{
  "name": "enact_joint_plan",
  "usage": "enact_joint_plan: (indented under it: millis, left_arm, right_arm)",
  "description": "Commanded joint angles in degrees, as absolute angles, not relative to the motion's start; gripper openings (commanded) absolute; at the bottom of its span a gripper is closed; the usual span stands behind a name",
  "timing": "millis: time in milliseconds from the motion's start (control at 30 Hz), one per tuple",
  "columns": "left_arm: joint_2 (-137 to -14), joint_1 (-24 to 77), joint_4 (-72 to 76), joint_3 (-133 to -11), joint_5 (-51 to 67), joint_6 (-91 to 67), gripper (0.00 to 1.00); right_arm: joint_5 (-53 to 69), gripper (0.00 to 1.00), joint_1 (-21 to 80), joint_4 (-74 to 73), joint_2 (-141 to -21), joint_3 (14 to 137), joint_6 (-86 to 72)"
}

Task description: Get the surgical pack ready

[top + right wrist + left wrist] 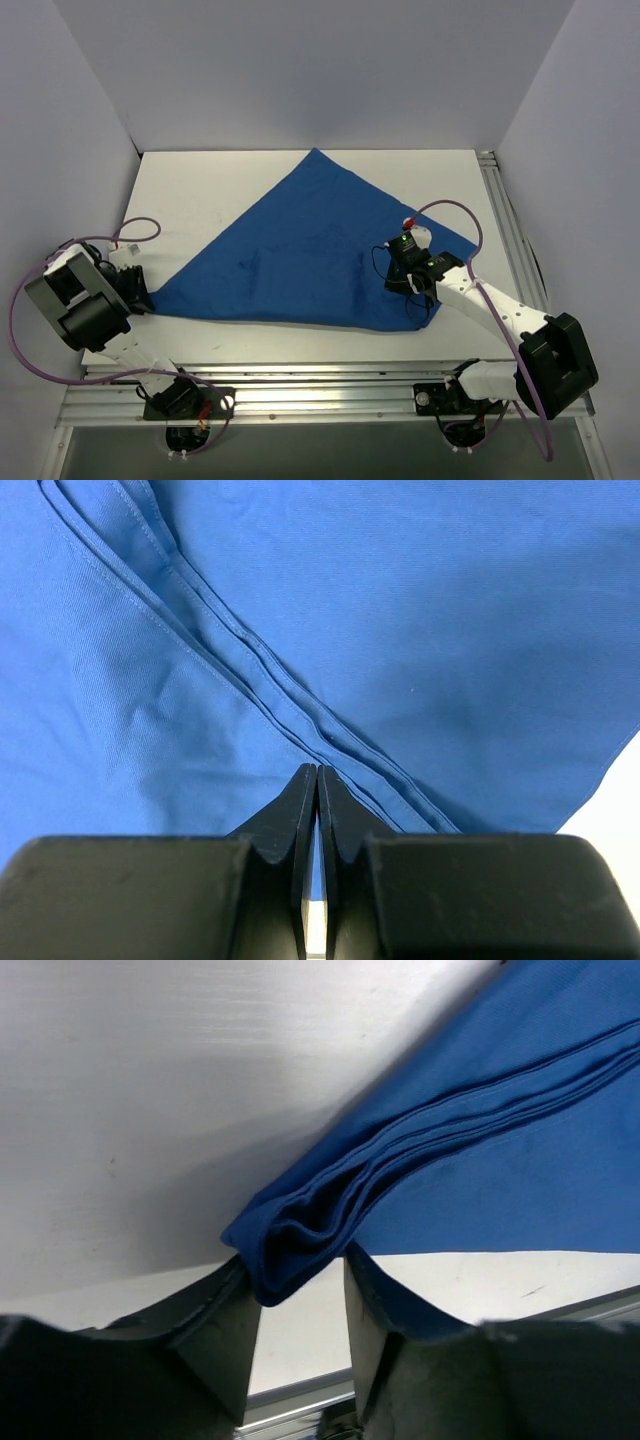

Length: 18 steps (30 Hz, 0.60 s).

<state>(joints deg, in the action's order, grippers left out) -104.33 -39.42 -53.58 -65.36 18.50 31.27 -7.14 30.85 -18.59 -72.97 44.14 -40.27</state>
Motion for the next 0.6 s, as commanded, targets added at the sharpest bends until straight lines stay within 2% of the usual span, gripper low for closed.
enact_joint_plan:
  millis: [0,33,133,300,433,567]
  left_arm:
    - [-104.0,-38.6,-51.3,-67.1,23.2,32.4,0.48]
    - [-103.8,-38.6,-51.5,-67.3,22.8,32.5,0.56]
    - [-103.2,-38.7,-51.2,-67.8,21.6,32.3,0.60]
    - [-102.9,-38.1,-49.5,-68.7,21.9,30.6,0.59]
    - [-104.1,-36.4,-45.4,-66.9,17.1,29.3,0.54]
    - [-105.1,-35.8,-44.7,-66.5,18.0,29.4,0.30]
  right_arm:
    - [-9.7,0.00,31.3,-20.0,-72.7,45.3,-39.6]
    - [-9.5,0.00,31.3,-19.9,-72.4,44.8,-39.7]
    - [-9.3,0.00,31.3,-19.0,-71.8,43.9,-39.7]
    - [-9.0,0.00,31.3,-18.4,-72.5,44.2,-39.2]
    - [-8.9,0.00,31.3,-17.9,-73.2,44.3,-39.0]
    - [-9.1,0.00,31.2,-17.0,-73.3,43.1,-39.6]
